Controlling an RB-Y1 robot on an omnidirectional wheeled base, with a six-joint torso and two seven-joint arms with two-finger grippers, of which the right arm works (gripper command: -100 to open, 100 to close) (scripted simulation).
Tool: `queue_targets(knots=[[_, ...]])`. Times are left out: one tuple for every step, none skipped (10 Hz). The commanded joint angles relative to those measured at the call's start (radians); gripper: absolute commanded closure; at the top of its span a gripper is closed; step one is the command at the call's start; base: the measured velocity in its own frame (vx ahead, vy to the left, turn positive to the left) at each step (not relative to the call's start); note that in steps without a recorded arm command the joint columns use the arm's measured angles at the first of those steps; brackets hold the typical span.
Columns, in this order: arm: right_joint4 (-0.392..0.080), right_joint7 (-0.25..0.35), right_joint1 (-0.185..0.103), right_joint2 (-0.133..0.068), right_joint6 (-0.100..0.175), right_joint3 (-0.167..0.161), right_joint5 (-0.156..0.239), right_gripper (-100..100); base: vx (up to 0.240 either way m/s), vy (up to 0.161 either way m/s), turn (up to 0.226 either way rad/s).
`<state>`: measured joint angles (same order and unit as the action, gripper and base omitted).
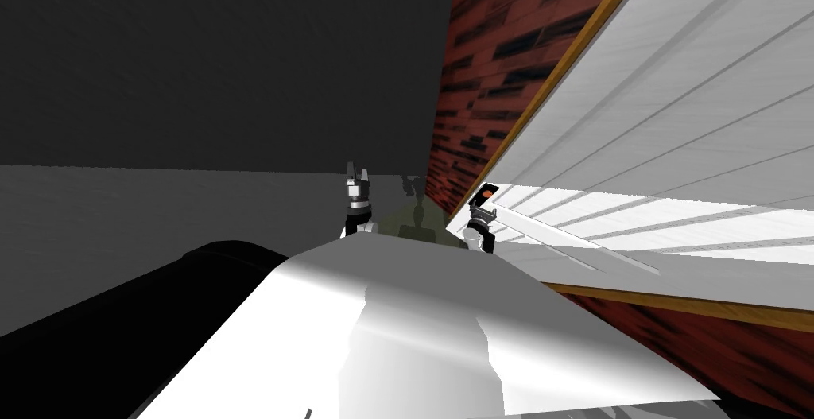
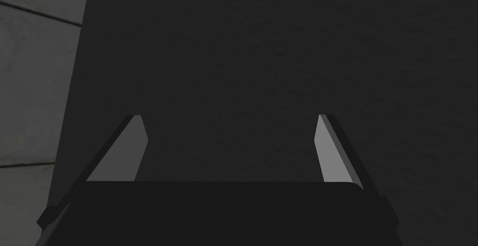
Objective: Pull the door open
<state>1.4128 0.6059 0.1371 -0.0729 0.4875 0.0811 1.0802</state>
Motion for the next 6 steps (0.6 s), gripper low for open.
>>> queue_targets(knots=[[0.0, 0.0, 0.0, 0.0, 0.0, 0.0, 0.0, -100, -0.025, -0.002, 0.007], [-0.01, 0.032, 0.004, -0.029, -0.001, 0.007, 0.007, -100, 0.074, 0.001, 0.039], [-0.018, 0.054, 0.007, -0.052, -0.003, 0.012, 0.011, -100, 0.146, -0.008, 0.058], [-0.027, 0.079, 0.011, -0.079, -0.005, 0.019, 0.015, -100, 0.197, -0.016, 0.068], [-0.037, 0.105, 0.015, -0.107, -0.007, 0.026, 0.02, -100, 0.217, -0.014, 0.066], [-0.047, 0.132, 0.019, -0.135, -0.009, 0.033, 0.025, -100, 0.197, -0.011, 0.046]])
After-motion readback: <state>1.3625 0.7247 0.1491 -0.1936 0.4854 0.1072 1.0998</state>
